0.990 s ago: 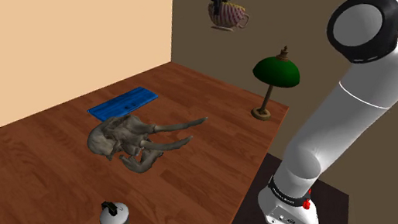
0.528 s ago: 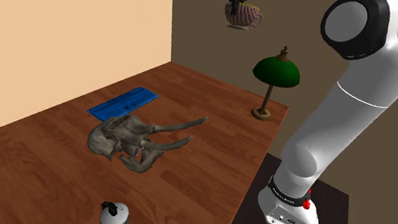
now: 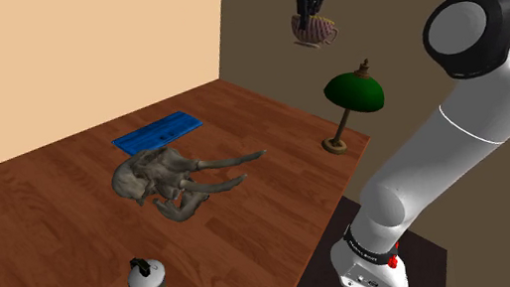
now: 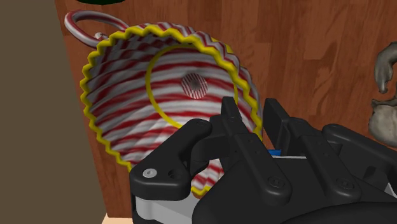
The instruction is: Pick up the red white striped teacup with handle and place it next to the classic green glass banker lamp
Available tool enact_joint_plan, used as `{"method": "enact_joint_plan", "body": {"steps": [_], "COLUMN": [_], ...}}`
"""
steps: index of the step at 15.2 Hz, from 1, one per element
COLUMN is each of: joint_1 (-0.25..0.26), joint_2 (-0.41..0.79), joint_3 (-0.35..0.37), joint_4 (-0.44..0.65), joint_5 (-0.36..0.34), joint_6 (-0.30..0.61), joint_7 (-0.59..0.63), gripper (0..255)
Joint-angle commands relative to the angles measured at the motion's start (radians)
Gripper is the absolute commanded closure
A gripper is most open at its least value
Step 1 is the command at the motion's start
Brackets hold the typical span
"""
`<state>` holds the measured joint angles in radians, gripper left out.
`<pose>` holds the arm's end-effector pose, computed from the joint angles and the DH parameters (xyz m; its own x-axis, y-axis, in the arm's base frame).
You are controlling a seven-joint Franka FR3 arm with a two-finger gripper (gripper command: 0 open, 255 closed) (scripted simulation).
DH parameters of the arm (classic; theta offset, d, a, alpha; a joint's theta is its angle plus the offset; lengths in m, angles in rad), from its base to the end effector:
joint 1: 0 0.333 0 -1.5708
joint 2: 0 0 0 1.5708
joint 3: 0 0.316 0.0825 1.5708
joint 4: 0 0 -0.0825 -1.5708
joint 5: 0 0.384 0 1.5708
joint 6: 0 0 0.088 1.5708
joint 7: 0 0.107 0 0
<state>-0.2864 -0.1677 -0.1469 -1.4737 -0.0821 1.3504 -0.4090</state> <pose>0.4194 -0.2150 0.7347 0.9990 -0.0418 0.0175 -0.0429 -0.9968 0.0673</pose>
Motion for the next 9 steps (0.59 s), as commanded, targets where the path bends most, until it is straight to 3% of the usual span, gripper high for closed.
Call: {"method": "enact_joint_plan", "body": {"steps": [1,9], "joint_1": [0.0,0.0], "joint_2": [-0.017,-0.07], "joint_3": [0.001,0.003], "joint_4": [-0.049,-0.22], "joint_5": [-0.002,-0.008], "joint_6": [0.033,0.151], "joint_7": [0.004,0.016], "gripper": [255,255]}}
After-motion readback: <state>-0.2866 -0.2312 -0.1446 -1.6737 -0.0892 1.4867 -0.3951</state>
